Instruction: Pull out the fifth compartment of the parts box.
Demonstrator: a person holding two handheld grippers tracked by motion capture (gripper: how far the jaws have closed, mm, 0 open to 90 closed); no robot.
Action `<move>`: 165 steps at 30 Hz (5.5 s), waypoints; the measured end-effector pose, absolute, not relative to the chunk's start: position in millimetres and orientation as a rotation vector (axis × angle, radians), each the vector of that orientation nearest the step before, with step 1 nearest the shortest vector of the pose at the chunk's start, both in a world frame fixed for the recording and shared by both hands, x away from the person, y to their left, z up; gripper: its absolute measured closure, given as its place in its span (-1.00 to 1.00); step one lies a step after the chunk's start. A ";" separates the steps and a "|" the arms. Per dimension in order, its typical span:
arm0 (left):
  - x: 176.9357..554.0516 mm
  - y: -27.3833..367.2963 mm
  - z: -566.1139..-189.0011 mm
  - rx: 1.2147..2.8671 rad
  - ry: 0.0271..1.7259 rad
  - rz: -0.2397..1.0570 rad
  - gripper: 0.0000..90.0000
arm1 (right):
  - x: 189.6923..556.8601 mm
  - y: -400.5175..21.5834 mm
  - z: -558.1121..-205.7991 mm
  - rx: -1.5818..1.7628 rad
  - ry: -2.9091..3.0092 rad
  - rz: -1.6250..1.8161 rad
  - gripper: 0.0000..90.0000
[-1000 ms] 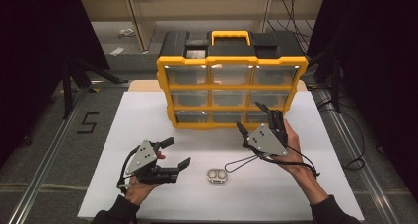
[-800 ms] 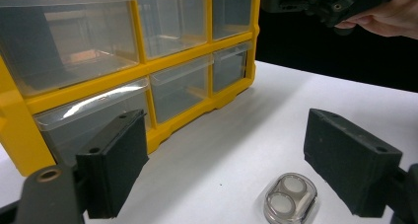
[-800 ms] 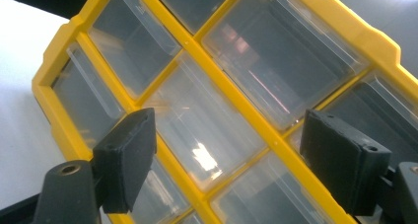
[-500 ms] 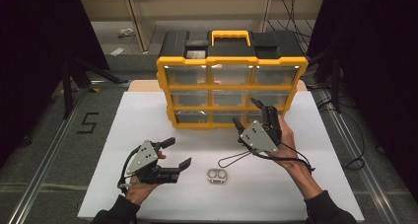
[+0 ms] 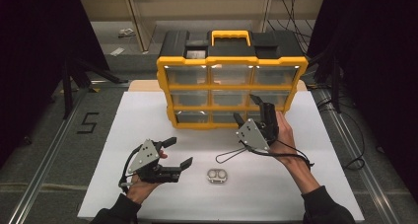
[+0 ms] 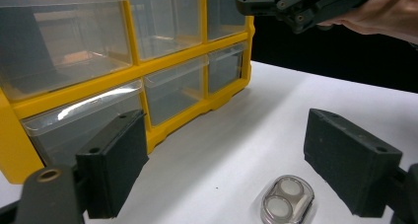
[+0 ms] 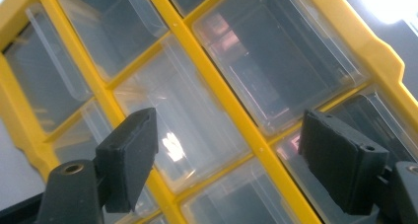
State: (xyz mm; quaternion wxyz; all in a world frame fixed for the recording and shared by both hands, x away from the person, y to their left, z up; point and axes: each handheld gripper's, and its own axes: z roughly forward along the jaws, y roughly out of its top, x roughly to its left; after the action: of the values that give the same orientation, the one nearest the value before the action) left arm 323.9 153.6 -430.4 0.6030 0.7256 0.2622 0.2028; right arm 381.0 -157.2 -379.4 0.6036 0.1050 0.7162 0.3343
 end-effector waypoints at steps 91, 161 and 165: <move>322.1 151.5 -430.0 1.679 0.582 0.435 -0.63 | 435.6 -117.2 -394.5 0.041 1.542 0.410 0.04; 321.8 151.7 -429.8 1.678 0.584 0.437 -0.63 | 409.9 -119.8 -414.1 -0.122 1.459 0.322 0.73; 321.4 150.9 -429.8 1.680 0.583 0.437 -0.63 | 406.4 -120.6 -414.8 -0.123 1.457 0.319 0.73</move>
State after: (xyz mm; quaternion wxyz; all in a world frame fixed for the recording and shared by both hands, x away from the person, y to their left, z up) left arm 321.4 150.9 -429.8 0.6095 0.7273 0.2524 0.1894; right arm 406.4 -120.6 -414.8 0.7330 -0.0560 0.6622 0.1451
